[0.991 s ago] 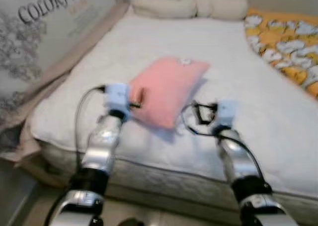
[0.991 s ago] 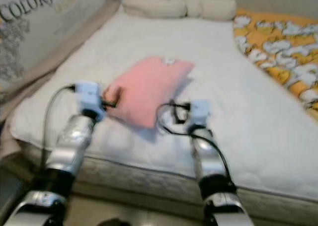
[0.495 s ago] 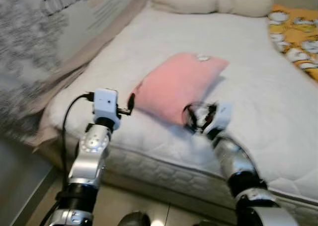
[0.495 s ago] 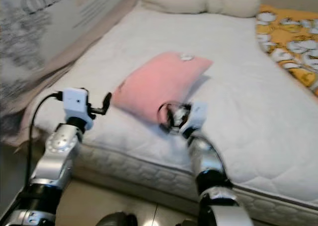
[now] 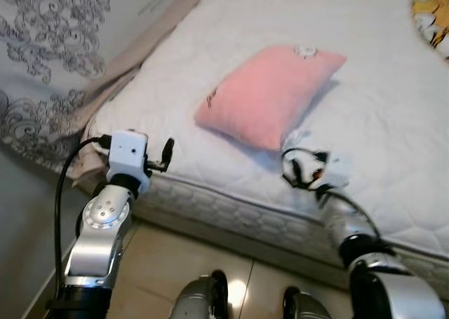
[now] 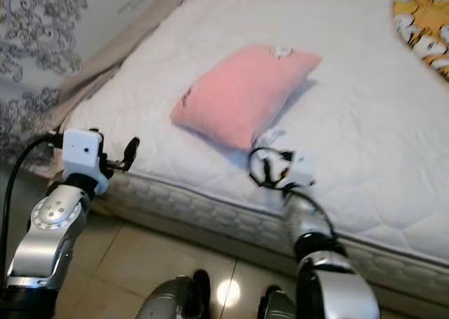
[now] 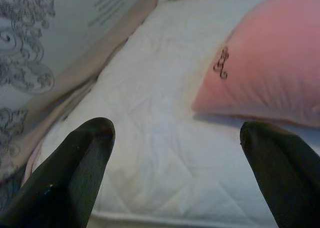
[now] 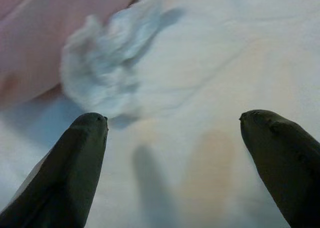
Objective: Clean up the room
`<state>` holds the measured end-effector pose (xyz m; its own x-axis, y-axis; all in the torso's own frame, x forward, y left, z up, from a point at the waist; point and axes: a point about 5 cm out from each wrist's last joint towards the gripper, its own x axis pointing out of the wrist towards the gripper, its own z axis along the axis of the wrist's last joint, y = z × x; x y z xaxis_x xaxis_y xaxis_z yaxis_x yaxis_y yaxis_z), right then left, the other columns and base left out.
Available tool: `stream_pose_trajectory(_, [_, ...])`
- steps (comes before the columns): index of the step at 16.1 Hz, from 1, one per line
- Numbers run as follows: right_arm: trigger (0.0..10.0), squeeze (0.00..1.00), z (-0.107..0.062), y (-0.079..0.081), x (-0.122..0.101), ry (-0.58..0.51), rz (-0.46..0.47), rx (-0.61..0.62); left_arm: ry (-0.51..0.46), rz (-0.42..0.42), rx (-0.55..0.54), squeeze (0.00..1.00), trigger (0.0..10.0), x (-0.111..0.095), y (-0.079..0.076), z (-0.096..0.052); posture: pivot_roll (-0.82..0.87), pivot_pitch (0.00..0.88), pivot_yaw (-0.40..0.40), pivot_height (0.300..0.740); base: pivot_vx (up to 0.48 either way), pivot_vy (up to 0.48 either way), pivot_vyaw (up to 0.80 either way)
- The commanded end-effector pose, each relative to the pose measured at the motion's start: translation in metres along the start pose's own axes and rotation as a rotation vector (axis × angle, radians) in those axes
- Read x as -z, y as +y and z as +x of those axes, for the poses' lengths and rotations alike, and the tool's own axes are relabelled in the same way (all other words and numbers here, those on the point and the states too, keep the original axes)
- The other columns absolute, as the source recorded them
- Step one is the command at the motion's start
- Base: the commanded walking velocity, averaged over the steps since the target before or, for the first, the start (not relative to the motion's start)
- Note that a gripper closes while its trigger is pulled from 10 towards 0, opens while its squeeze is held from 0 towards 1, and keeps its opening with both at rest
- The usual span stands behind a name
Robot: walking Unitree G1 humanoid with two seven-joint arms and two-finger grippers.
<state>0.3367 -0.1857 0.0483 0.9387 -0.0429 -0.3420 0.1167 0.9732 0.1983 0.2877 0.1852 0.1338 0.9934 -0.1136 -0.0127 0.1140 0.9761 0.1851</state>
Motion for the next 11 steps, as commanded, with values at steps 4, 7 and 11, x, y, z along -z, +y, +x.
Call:
stream_pose_trajectory(4, [10.0,0.00,0.005,0.006,-0.009,-0.026,-0.094,0.005,0.023,0.026,-0.010,0.00,10.0,-0.005,0.008,-0.015,0.25,0.251,0.135,0.740,0.000,0.000,0.00])
stream_pose_trajectory(7, [10.0,0.00,0.003,0.019,-0.026,-0.208,-0.283,-0.038,0.026,0.000,-0.009,0.00,10.0,-0.005,-0.002,-0.010,0.21,0.235,0.093,0.740,0.000,0.000,0.00])
stream_pose_trajectory(11, [10.0,0.00,-0.027,0.027,-0.049,-0.579,-0.494,-0.024,-0.009,-0.029,0.066,0.00,10.0,-0.004,-0.039,0.007,0.08,0.166,0.024,0.740,0.000,0.000,0.00])
